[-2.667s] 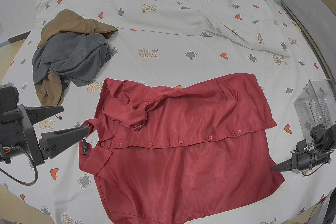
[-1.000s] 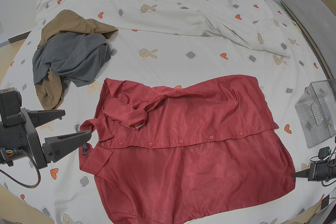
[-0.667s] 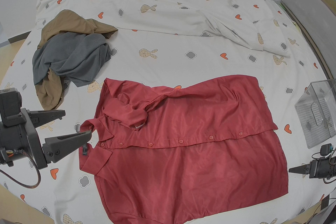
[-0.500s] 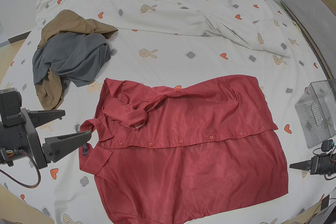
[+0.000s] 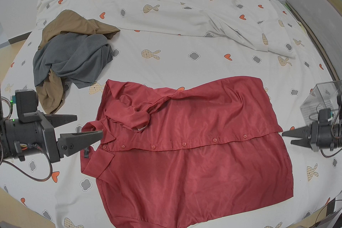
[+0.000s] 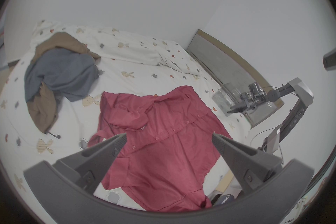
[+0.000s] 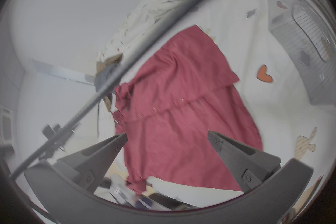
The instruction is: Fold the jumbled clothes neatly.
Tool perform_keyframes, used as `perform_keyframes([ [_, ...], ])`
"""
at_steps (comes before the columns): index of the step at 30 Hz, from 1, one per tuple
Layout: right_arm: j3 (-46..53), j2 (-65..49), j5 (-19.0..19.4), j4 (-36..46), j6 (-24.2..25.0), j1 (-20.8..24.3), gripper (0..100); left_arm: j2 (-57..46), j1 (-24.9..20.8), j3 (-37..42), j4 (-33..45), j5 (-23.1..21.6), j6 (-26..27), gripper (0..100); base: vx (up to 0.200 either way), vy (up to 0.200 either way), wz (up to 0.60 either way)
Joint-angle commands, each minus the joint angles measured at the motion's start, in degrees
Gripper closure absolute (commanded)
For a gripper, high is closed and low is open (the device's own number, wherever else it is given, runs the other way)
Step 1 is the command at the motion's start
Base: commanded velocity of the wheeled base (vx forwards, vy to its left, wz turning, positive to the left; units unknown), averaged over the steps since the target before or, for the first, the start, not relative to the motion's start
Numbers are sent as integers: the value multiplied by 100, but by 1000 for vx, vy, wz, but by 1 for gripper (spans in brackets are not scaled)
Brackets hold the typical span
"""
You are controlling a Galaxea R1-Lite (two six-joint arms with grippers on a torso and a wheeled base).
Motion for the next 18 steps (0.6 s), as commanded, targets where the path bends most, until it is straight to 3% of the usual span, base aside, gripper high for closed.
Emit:
perform_keyframes([
  [1, -2145, -15, 9, -56, 2457, 1370, 0, 1806, 1536, -497, -370, -1897, -217, 0, 0, 0, 0],
  [3, -2594, -15, -17, -20, 3134, 1668, 0, 2263, 1694, -831, -361, -1915, -208, 0, 0, 0, 0],
  [4, -2699, -42, -26, 6, 3231, 1862, 0, 2482, 1703, -1006, -361, -1862, -208, 0, 0, 0, 0],
  [10, -2453, -384, -70, 41, 3108, 2196, 0, 3370, 1519, -1639, -353, -1422, 82, 0, 0, 0, 0],
  [12, -2348, -463, -281, 261, 2668, 2205, 0, 3933, 1299, -1929, -344, -420, 688, 0, 0, 0, 0],
  [13, -2348, -463, -316, 287, 2633, 2205, 0, 3959, 1281, -1938, -344, -350, 732, 0, 0, 0, 0],
  [14, -2400, -455, -949, 542, 2282, 2292, 0, 4231, 1114, -2017, -370, 511, 1181, 0, 0, 0, 0],
  [15, -2418, -411, -1731, 665, 2009, 2521, 0, 4381, 974, -2043, -397, 1074, 1453, 0, 0, 0, 0],
  [16, -2427, -358, -2478, 700, 1807, 2767, 0, 4460, 877, -2052, -414, 1373, 1594, 0, 0, 0, 0],
  [18, -2453, -121, -4218, 665, 1447, 3338, 0, 4522, 675, -2087, -467, 1531, 1664, 0, 0, 0, 0],
])
